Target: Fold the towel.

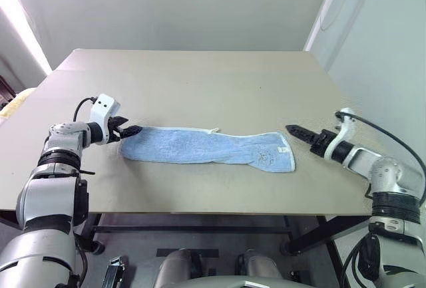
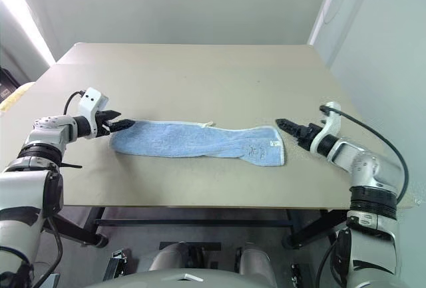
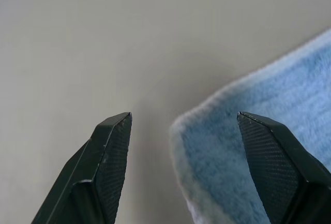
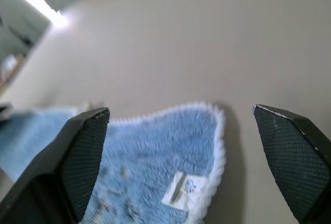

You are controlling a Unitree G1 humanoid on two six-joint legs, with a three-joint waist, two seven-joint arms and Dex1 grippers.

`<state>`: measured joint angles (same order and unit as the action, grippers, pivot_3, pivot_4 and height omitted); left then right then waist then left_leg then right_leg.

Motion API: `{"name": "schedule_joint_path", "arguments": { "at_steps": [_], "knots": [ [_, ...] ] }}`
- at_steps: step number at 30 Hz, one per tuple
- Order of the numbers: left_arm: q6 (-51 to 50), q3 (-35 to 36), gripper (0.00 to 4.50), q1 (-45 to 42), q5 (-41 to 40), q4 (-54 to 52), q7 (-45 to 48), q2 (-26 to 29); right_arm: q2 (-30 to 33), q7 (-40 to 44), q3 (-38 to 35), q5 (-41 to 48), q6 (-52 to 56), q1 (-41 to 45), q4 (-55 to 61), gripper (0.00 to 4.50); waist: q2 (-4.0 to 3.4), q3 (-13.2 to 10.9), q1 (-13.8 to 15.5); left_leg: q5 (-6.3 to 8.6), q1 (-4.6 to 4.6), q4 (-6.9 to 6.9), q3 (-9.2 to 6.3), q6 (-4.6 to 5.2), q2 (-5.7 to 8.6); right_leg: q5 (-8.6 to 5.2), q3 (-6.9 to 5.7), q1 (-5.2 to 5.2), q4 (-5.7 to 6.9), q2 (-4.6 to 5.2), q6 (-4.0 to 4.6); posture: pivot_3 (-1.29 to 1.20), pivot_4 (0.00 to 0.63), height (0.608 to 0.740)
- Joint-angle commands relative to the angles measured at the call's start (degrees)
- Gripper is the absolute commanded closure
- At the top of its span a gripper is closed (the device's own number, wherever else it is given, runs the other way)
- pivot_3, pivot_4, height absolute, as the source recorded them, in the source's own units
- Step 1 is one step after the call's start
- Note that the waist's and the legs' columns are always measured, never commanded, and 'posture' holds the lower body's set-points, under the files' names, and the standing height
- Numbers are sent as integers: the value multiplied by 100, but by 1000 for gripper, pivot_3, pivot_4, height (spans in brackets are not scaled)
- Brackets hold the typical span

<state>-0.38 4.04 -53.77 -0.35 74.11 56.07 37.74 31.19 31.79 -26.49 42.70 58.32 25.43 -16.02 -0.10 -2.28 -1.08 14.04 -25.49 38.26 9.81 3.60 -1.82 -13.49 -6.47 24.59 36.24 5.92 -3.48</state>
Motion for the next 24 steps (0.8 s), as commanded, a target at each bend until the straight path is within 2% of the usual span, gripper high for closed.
{"name": "schedule_joint_path", "arguments": {
  "at_steps": [1,3,7,11,14,21,24],
  "knots": [
    [171,141,1024,-147,-231,-358,688,-5,28,-425,-1069,1192,1231,-256,766,14,1,1,18,0,0,-3,-1,0,0,0,0,0,-1,1,1,0,0,735],
    [115,73,1024,-64,-346,-697,1295,-84,-146,-895,-1699,1889,2197,-476,900,14,4,3,26,0,-1,-6,-2,-1,-1,-1,0,1,-2,2,2,0,0,735],
    [-116,-197,1024,482,-519,-1903,2179,-309,-634,-1720,-2361,2769,3149,-864,1229,14,-11,9,-20,1,4,-12,0,-1,0,1,4,-4,-6,4,7,0,0,735],
    [-364,-538,1024,1141,-623,-3268,2531,-529,-1007,-2474,-2406,3742,3386,-1228,1453,14,-33,19,-121,-1,9,-22,10,-3,-1,4,12,-19,-4,1,9,0,0,735],
    [-470,-609,1024,1235,-648,-3590,2396,-677,-1130,-3169,-2188,4389,3159,-1430,1280,14,-32,18,-147,-3,10,-21,11,-6,-3,5,11,-26,-3,-5,8,0,0,735],
    [-610,-735,1024,1253,-649,-3885,2163,-919,-1424,-4159,-1438,3867,2313,-1208,586,14,-28,22,-174,-5,20,-15,13,-3,-4,7,13,-37,-3,-23,4,0,0,735],
    [-561,-776,1024,1244,-604,-3881,2068,-902,-1357,-4280,-1260,3522,1946,-958,244,14,-18,28,-244,-7,33,-5,13,0,-8,20,20,-50,-4,-33,1,0,0,735]
  ]
}}
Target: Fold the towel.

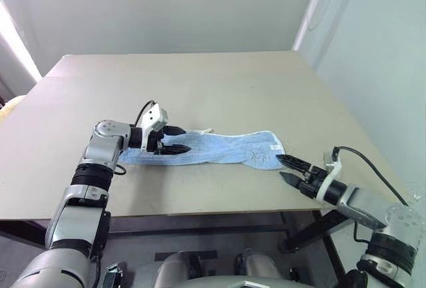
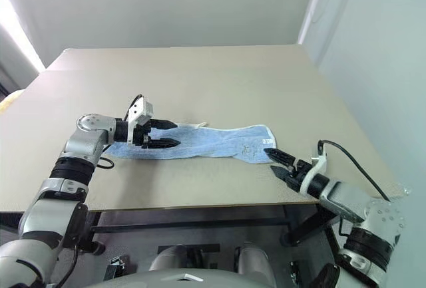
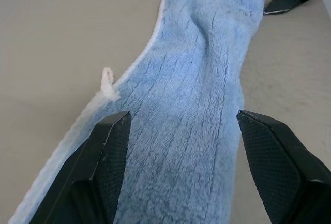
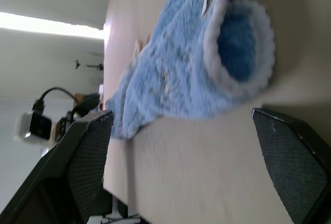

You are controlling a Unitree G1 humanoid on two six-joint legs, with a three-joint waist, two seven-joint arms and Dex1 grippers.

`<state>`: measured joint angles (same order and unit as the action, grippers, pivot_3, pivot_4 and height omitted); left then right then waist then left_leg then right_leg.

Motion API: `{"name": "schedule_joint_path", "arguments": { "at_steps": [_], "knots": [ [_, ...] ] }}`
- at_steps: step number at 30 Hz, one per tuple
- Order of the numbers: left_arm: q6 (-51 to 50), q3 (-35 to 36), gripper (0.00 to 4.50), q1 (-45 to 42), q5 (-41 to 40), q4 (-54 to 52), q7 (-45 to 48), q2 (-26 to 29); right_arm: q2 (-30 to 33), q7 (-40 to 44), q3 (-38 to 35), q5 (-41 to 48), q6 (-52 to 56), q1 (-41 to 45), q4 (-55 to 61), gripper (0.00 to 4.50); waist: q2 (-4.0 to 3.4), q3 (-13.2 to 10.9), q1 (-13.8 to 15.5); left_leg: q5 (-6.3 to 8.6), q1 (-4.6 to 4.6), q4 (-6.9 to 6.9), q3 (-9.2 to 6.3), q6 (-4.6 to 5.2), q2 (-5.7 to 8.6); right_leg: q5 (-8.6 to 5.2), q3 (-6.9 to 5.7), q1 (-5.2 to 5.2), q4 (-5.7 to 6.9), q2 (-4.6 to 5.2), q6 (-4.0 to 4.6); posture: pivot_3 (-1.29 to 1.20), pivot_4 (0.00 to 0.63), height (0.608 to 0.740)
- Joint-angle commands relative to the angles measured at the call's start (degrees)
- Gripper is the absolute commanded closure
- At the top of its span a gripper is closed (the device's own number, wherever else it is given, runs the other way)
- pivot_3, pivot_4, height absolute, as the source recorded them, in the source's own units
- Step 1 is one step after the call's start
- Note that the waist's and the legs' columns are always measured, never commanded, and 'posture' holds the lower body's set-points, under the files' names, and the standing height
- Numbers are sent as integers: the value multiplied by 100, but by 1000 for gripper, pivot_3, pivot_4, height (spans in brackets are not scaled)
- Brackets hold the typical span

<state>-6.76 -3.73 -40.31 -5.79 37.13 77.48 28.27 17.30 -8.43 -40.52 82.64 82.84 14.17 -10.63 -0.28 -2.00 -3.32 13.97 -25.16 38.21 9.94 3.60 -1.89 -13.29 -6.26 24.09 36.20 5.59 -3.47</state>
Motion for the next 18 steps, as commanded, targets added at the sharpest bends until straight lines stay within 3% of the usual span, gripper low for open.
{"name": "schedule_joint_path", "arguments": {
  "at_steps": [1,5,6,7,8,9,11,13,15,18],
  "knots": [
    [95,-1,1024,-112,-54,-140,-88,66,88,-220,201,-513,-533,247,-386,14,1,0,-33,-1,10,0,0,2,0,5,0,-10,-4,1,-2,0,0,735],
    [62,40,1024,-145,-92,-38,-111,115,149,-63,355,-559,-680,590,-577,14,-20,-5,-33,1,67,-27,0,1,-11,54,-3,-83,-69,-9,-18,0,0,735],
    [18,68,1024,-159,-122,-26,-142,110,125,-63,383,-573,-737,699,-626,14,5,7,16,1,34,-90,31,0,-25,74,0,-109,-58,-23,7,0,0,735],
    [-6,89,1024,-170,-138,-9,-174,107,103,-52,426,-600,-776,794,-663,14,13,7,86,0,50,-138,104,-1,-27,-33,8,-143,83,-6,71,0,0,735],
    [14,90,1024,-171,-127,15,-206,112,64,-13,497,-653,-827,898,-673,14,26,4,99,-1,71,-156,148,-3,-22,-212,13,-194,188,-8,64,0,0,735],
    [42,83,1024,-167,-112,38,-228,117,19,8,554,-699,-869,995,-691,14,20,-3,97,-9,112,-168,158,-14,18,-340,61,-177,202,0,10,0,0,735],
    [81,70,1024,-153,-100,72,-253,127,-65,46,659,-772,-950,1148,-716,14,-14,-8,72,-61,115,-151,85,-102,38,-316,24,-145,191,46,62,0,0,735],
    [76,83,1024,-140,-107,96,-295,133,-182,63,766,-847,-1049,1295,-729,14,-51,-15,60,-76,77,-84,-46,-127,39,-306,-84,-157,192,58,88,0,0,735],
    [97,92,1024,-139,-99,132,-346,146,-253,59,852,-980,-1191,1388,-732,14,-50,-15,69,-74,76,-98,-94,-118,40,-254,-164,-195,111,58,48,0,0,735],
    [83,148,1024,-167,-132,181,-420,158,-242,5,903,-1208,-1354,1473,-814,660,-44,-18,61,-90,66,-98,-87,-21,46,-188,-180,-181,82,59,12,0,0,735]
  ]
}}
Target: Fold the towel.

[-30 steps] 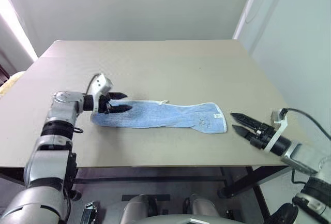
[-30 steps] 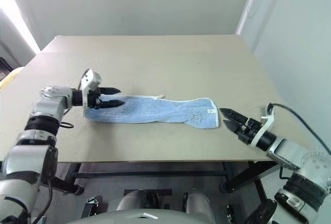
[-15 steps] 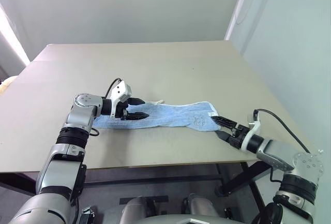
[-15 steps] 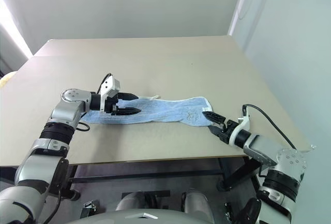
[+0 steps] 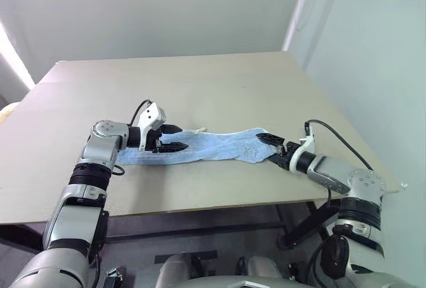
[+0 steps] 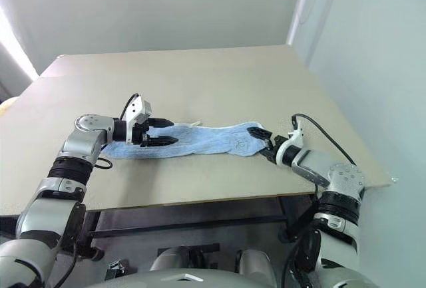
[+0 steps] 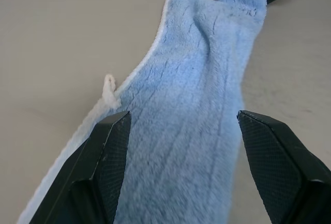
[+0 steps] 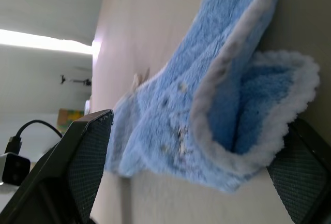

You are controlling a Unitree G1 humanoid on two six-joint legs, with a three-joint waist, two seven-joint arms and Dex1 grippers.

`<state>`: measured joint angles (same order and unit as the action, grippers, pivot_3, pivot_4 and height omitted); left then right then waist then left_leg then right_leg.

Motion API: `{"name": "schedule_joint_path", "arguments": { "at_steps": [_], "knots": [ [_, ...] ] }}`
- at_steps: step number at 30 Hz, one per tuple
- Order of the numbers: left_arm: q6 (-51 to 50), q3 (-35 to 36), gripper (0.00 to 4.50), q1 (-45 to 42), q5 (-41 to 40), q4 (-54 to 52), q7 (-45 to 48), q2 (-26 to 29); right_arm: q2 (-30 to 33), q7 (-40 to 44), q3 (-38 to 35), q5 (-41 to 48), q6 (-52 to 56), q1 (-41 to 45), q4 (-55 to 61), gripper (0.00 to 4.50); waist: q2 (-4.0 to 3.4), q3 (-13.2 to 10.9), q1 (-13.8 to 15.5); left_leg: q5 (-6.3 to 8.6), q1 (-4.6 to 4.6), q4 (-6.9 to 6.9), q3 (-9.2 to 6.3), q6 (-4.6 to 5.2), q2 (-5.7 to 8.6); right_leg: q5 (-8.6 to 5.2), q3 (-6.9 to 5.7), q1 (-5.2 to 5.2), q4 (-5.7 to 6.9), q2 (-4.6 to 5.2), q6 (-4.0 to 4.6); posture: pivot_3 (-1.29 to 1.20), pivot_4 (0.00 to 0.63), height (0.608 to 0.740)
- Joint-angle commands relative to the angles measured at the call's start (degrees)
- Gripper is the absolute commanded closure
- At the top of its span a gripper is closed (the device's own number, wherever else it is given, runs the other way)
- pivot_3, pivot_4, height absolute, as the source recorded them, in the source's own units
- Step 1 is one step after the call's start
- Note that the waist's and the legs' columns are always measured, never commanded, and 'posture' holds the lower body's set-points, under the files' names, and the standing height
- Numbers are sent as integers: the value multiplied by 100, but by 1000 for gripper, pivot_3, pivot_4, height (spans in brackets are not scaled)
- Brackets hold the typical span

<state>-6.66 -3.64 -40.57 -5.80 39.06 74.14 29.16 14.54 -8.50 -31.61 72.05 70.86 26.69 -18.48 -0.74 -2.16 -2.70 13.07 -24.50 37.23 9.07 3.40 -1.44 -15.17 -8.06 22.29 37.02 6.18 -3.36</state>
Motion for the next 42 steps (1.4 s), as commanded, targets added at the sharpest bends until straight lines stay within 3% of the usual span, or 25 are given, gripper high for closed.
{"name": "schedule_joint_path", "arguments": {
  "at_steps": [1,11,16,24,33,42],
  "knots": [
    [92,147,1024,-157,-123,16,-120,77,78,55,71,-274,-210,217,-8,949,3,-2,6,6,-4,-1,10,11,0,3,4,10,0,0,-7,0,0,735],
    [295,179,1024,-282,-79,460,-316,184,933,279,-320,-230,-28,249,377,4475,5,-3,33,1,-84,14,20,33,-4,2,11,97,19,-7,-8,0,0,735],
    [401,175,1024,-330,-58,654,-434,180,1719,383,-700,-302,20,297,26,4475,5,-3,50,6,-82,19,20,22,-6,2,11,96,17,-4,-5,0,0,735],
    [489,128,1024,-325,-21,782,-536,121,2601,1082,-59,-934,391,844,-265,4475,4,-5,9,1,-83,21,21,31,-9,3,11,99,18,-5,-4,0,0,735],
    [443,160,1024,-413,-45,842,-569,117,1611,1450,1424,-827,1202,1408,1694,4475,6,-5,32,-4,-86,18,21,30,-24,4,13,110,18,-13,3,0,0,735],
    [466,161,1024,-371,-35,861,-646,120,357,1452,2474,-1752,756,1261,1796,4475,10,-4,35,3,-95,21,23,19,-15,8,13,116,20,-6,4,0,0,735]
  ]
}}
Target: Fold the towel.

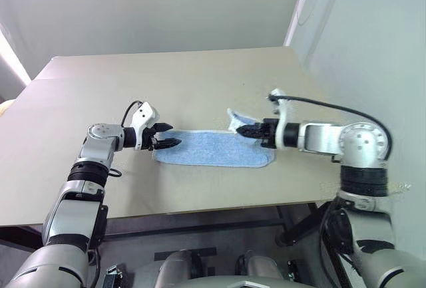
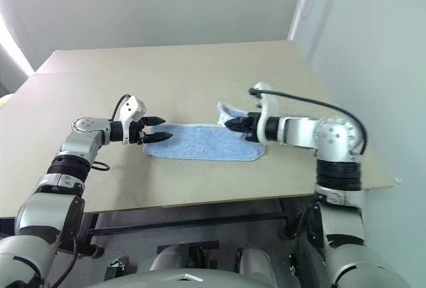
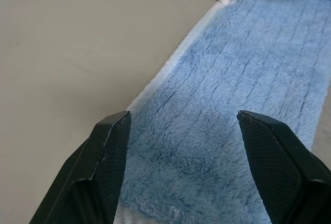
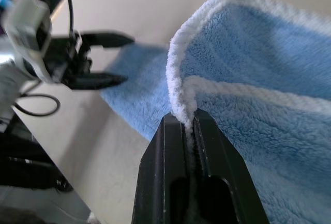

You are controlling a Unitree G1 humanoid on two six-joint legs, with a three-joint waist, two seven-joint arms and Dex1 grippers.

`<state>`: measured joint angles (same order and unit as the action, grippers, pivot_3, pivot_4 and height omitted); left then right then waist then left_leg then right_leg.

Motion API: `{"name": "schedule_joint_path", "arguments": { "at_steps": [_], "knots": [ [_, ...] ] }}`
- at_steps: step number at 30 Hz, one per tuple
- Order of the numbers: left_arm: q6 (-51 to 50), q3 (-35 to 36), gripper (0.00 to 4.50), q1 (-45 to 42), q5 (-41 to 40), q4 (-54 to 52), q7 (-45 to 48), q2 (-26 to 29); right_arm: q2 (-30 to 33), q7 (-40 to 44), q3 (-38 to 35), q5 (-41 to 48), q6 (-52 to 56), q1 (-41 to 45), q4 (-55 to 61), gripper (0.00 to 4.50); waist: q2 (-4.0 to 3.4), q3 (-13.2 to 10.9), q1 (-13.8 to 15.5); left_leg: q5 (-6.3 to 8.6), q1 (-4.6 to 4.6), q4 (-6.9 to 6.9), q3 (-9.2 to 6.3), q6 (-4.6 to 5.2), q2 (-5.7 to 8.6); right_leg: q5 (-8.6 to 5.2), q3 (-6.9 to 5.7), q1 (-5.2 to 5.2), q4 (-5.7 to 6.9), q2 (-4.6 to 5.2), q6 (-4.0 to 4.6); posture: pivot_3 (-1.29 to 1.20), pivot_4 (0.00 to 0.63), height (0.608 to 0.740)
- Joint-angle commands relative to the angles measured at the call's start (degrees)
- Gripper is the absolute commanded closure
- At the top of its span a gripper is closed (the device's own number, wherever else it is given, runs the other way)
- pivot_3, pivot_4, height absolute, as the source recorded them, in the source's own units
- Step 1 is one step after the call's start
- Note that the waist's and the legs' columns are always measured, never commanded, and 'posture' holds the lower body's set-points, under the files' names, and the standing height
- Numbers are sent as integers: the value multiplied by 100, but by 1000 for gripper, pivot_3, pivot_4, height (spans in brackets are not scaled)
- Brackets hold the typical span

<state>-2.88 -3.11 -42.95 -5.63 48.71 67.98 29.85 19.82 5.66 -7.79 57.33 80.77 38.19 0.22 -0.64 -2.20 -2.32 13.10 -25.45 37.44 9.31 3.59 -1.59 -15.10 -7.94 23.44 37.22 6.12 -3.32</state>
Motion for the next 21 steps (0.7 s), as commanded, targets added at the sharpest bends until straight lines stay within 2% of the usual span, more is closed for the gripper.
{"name": "schedule_joint_path", "arguments": {
  "at_steps": [1,7,11,17,19,21],
  "knots": [
    [84,106,1024,-120,-56,-124,-31,50,-244,55,157,-392,-273,120,-135,4475,0,0,-4,0,0,1,0,-1,0,1,0,-1,0,-2,0,0,0,735],
    [59,117,1024,-85,-70,-142,-60,56,-520,282,627,-1343,-866,247,-993,4475,1,0,-17,-1,2,6,3,-1,-2,3,-1,-4,2,-11,-3,0,0,735],
    [82,103,1024,-60,-55,-162,-59,83,-692,484,402,-1221,-537,312,-1083,3395,1,0,-22,-2,1,5,4,-3,-3,3,-1,-3,3,-14,-3,0,0,735],
    [-231,180,1024,41,-205,-304,35,103,-662,818,48,-1176,-887,258,-499,1261,0,0,-18,-4,1,6,3,-8,-9,4,0,-2,4,-20,-1,0,0,735],
    [-555,281,1024,69,-332,-406,93,146,-368,1187,-130,-1002,-1036,88,116,1261,1,-2,-4,-3,2,6,3,-8,-10,5,0,-2,3,-19,-1,0,0,735],
    [-905,373,1024,53,-420,-414,68,218,112,1671,-20,-1235,-1531,-246,646,1261,2,-2,3,-2,-4,5,1,-5,-7,4,0,2,0,-14,-1,0,0,735]
  ]
}}
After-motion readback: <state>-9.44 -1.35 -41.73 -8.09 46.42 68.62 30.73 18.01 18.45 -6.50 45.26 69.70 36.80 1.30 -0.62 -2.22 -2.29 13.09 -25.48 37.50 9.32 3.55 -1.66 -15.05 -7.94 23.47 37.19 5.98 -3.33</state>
